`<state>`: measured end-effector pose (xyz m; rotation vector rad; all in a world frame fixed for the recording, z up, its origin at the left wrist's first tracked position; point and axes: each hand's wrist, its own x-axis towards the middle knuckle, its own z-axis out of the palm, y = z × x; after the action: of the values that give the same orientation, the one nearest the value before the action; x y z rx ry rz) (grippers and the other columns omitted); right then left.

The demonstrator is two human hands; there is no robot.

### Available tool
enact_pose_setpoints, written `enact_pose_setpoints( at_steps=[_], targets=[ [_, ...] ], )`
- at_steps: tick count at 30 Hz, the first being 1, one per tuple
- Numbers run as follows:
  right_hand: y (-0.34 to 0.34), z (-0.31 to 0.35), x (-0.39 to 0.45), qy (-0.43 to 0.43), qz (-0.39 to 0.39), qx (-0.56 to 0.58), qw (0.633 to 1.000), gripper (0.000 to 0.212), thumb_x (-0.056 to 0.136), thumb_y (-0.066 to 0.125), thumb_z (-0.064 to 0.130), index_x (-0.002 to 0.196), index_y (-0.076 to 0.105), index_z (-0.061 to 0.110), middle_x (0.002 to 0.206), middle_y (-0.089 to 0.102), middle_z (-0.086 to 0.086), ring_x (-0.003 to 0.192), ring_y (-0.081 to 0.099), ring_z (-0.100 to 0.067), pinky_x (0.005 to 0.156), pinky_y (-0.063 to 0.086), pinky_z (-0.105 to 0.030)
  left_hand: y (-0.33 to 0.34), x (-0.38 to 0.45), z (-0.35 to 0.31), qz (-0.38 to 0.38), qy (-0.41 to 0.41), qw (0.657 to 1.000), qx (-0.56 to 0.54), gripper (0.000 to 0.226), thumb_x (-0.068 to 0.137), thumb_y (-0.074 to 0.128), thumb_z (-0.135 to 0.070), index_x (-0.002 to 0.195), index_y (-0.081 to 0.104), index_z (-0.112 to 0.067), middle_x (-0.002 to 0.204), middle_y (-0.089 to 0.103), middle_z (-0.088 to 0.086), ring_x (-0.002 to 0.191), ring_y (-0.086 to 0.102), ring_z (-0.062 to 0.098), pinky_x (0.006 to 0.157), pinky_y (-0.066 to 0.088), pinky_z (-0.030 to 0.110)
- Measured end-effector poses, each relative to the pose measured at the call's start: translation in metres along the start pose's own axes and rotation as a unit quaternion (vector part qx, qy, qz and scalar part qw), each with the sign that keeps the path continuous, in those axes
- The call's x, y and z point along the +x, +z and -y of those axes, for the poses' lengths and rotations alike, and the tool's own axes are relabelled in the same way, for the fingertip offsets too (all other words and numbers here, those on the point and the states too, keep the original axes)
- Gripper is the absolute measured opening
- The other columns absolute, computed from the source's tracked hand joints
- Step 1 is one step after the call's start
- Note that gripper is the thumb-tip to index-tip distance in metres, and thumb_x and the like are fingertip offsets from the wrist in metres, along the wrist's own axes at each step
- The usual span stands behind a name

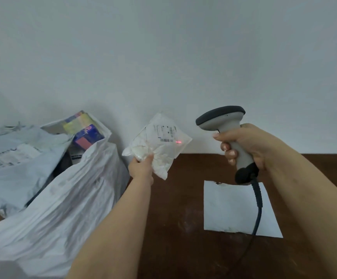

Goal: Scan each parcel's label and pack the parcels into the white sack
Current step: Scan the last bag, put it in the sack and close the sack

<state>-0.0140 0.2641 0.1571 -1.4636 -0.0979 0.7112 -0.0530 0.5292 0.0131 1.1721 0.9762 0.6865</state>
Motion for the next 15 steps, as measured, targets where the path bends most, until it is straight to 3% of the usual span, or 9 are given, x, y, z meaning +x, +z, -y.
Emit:
enact_pose_setpoints(
  at_steps=[4, 11, 15],
  targets=[
    [0.01, 0.008, -0.006, -0.009, -0.001, -0.009, 1.0, 0.013, 0.092, 0.064, 0.01, 0.095, 0.052, 0.006, 0.053, 0.046, -0.002, 0.035, 0.038, -0.01, 0.039, 0.039, -0.021, -0.013, 0.008, -0.009, -0.013, -0.002, 1.0, -0.006, 0.02, 0.079, 0.078, -0.011, 0.087, 0.064, -0.022, 0.099, 0.07, 0.005, 0.088, 0.07, 0.023, 0.08, 0.059, 0.043],
    [0.019, 0.012, -0.01, -0.012, 0.004, -0.011, 1.0, 0.013, 0.092, 0.065, 0.011, 0.094, 0.052, 0.009, 0.054, 0.046, -0.002, 0.035, 0.038, -0.009, 0.038, 0.038, -0.02, -0.025, 0.016, -0.018, -0.021, 0.006, 1.0, -0.015, 0.024, 0.078, 0.079, -0.015, 0.093, 0.062, -0.022, 0.102, 0.069, 0.004, 0.089, 0.07, 0.023, 0.079, 0.06, 0.044],
    [0.025, 0.013, -0.01, -0.019, 0.006, -0.017, 1.0, 0.014, 0.092, 0.064, 0.011, 0.095, 0.051, 0.008, 0.054, 0.046, -0.002, 0.036, 0.038, -0.01, 0.039, 0.038, -0.021, -0.029, 0.019, -0.02, -0.025, 0.01, 0.999, -0.022, 0.023, 0.079, 0.079, -0.014, 0.087, 0.06, -0.025, 0.1, 0.068, 0.003, 0.09, 0.07, 0.024, 0.079, 0.06, 0.043]
  ],
)
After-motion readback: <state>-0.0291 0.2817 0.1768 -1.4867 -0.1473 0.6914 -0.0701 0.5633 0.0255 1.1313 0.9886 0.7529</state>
